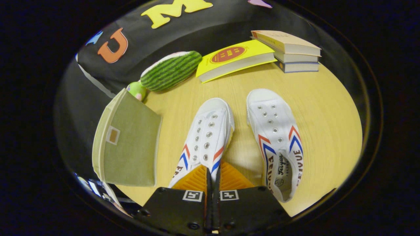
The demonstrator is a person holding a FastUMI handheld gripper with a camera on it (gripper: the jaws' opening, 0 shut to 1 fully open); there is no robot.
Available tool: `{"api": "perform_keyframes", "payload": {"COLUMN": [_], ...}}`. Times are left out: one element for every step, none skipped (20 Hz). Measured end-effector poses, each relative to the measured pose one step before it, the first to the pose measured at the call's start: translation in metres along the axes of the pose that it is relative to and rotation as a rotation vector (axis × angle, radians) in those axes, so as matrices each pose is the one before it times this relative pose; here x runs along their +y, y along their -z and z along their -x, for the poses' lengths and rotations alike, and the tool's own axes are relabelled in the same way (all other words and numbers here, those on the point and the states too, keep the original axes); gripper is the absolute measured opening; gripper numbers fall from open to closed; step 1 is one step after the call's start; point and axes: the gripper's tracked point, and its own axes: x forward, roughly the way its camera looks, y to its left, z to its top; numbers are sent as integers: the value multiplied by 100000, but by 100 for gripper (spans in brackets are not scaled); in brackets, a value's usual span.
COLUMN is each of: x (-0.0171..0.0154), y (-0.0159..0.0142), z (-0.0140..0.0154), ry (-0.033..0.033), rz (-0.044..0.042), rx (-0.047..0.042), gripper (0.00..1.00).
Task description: Open the storage box then place both shoes into the box .Put the left shoe in first, then the right shoe, with the right side of both shoes facing outward in a uniform manner.
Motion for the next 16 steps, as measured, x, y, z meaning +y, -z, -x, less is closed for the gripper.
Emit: {"api": "perform_keyframes", "payload": {"x": [759,900,1187,1457,1683,1803,1926,2108,2247,2129,1872,1765,1614,1305,1323,1211], "y": [-300,-285,-300,-345,-361,-398,-378,-222,-303,-243,-235,-62,48,-149,20,131], "z": [1123,1265,1228,1473,1290,1119,1030,898,679,375,35,-181,-413,-758,-1010,-1217], "ry": [-657,-992,-1352,-1653,-1551,-1689,-1674,-1800,-1981,-2104,-1821,-1339,-617,206,644,684], "rz": [284,53,-151,222,38,583,1249,1253,439,776,-275,-744,-541,-23,-406,471], "rx": [-2499,-2450,-2510,-2239,-2218,-2246,-1886,-1220,-1075,-818,-614,-440,-567,-1279,-1671,-1713], "gripper": [6,6,6,6,5,6,6,6,6,6,6,6,6,6,6,6]}}
